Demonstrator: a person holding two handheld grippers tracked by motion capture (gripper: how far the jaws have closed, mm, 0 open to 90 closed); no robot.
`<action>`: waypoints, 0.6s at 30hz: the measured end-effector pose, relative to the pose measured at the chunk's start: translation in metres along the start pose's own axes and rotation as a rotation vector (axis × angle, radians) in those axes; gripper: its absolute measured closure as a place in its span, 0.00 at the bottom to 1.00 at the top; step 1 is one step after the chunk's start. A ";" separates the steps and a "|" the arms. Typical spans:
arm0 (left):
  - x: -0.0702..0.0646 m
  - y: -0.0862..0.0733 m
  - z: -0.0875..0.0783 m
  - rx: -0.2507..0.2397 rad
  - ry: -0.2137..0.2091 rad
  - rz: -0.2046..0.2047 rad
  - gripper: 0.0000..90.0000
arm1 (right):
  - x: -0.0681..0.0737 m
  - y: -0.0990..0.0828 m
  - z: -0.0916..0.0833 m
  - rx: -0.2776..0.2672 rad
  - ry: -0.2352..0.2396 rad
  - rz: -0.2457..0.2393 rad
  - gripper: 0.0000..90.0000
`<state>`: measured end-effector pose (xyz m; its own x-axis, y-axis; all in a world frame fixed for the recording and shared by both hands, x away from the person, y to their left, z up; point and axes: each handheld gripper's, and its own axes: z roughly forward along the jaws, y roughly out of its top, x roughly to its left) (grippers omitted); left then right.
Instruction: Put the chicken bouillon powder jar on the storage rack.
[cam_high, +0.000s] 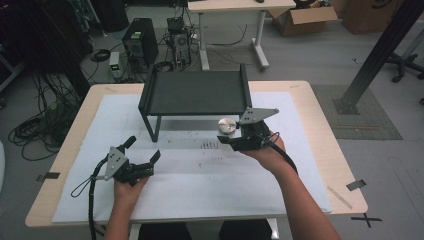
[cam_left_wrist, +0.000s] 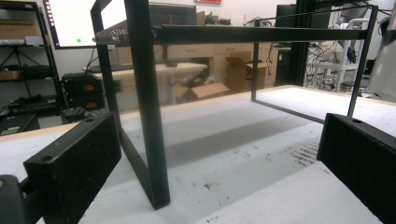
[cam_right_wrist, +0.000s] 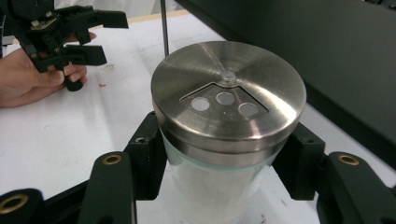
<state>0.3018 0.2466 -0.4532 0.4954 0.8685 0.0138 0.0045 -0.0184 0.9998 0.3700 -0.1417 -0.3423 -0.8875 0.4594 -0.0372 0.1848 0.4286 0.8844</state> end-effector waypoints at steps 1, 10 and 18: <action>0.000 0.000 0.000 0.000 0.000 0.000 0.00 | 0.000 0.000 0.000 0.000 0.000 0.000 0.48; 0.000 0.000 0.000 0.001 -0.001 0.000 0.00 | -0.002 0.026 -0.002 -0.005 -0.003 -0.008 0.48; 0.000 0.000 0.000 0.001 0.000 0.001 0.00 | -0.009 0.053 -0.007 -0.043 -0.021 -0.005 0.48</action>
<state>0.3017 0.2467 -0.4532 0.4953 0.8686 0.0145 0.0049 -0.0195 0.9998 0.3848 -0.1291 -0.2921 -0.8792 0.4737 -0.0516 0.1614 0.3979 0.9031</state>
